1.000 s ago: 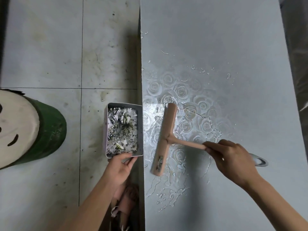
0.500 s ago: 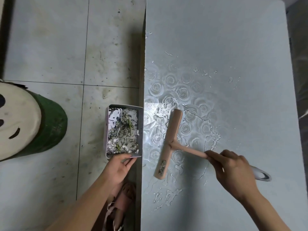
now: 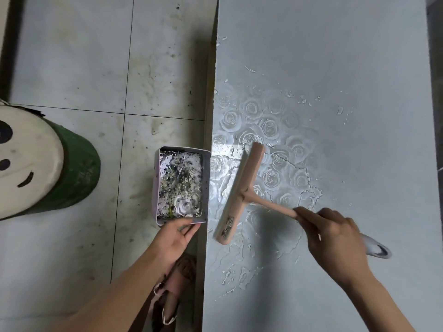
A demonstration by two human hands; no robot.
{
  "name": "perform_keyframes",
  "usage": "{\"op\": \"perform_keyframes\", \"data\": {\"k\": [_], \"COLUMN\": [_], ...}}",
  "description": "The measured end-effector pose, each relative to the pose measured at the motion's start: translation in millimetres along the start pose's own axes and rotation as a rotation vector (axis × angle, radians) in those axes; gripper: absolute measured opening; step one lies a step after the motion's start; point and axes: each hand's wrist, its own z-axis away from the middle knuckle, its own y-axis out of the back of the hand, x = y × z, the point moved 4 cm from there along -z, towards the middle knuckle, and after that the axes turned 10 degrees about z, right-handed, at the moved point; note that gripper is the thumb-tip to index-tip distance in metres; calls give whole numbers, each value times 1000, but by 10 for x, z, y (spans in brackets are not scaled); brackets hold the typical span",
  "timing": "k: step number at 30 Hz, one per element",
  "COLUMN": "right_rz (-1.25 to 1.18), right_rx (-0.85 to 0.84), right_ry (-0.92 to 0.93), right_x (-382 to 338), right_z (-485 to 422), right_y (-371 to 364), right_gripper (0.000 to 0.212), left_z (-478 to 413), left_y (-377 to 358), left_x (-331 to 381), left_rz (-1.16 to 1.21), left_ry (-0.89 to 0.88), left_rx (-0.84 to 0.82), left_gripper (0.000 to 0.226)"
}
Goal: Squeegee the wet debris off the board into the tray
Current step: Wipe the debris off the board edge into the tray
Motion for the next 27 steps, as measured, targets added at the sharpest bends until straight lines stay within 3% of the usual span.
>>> {"op": "perform_keyframes", "data": {"k": [7, 12, 17, 23, 27], "right_rz": [34, 90, 168, 128, 155], "right_rx": [-58, 4, -50, -133, -67], "right_ry": [25, 98, 71, 168, 192], "right_x": [-334, -324, -87, -578, -645], "right_z": [-163, -332, -317, -461, -435], "right_y": [-56, 105, 207, -29, 112], "right_gripper": [18, 16, 7, 25, 14], "left_z": [5, -2, 51, 44, 23], "left_y": [-4, -20, -19, -38, -20], "left_x": [-16, -12, -3, 12, 28], "left_rz": [1, -43, -60, -66, -78], "left_ry": [7, 8, 24, 31, 18], "left_rx": [-4, -25, -9, 46, 52], "left_gripper": [29, 41, 21, 18, 17]}}
